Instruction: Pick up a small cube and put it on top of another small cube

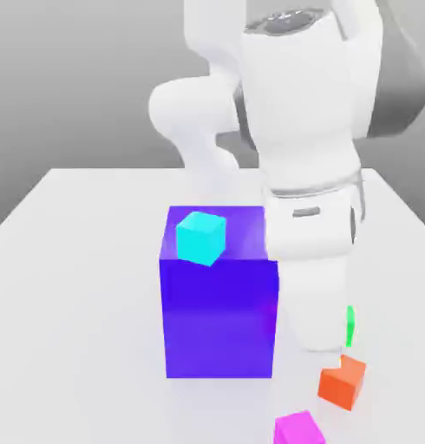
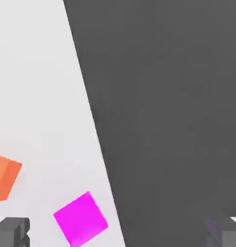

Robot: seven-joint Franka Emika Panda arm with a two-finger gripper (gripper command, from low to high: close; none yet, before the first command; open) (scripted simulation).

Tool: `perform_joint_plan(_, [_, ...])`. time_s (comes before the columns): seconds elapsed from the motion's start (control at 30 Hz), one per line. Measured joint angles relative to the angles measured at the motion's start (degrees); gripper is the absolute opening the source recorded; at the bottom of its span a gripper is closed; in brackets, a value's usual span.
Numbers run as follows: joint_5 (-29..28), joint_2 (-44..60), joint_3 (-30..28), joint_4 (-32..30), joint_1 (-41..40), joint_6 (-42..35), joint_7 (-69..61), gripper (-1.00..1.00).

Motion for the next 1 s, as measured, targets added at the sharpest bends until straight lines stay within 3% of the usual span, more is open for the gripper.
perform_joint_plan(0.33, [-7.6, 11.5, 1.6, -1.0, 0.2, 6.2, -15.2, 0.00])
perform_joint_plan(0.47, [-6.2, 18.8, 3.8, 0.3, -1.3, 11.7, -18.7, 0.00])
perform_joint_plan(0.5, [-5.5, 20.8, 4.8, 0.8, -2.1, 11.8, -19.4, -1.00])
perform_joint_plan(0.67, [-5.5, 20.8, 4.8, 0.8, -2.1, 11.6, -19.4, -1.00])
perform_joint_plan(0.7, [-5.3, 21.3, 5.0, 1.2, -2.5, 8.1, -19.9, -1.00])
perform_joint_plan(0.73, [-5.5, 21.0, 4.8, 1.0, -2.2, 10.3, -19.7, -1.00])
perform_joint_plan(1.0, [-10.7, 11.0, 2.6, -4.2, 3.3, 7.4, -14.1, -1.00])
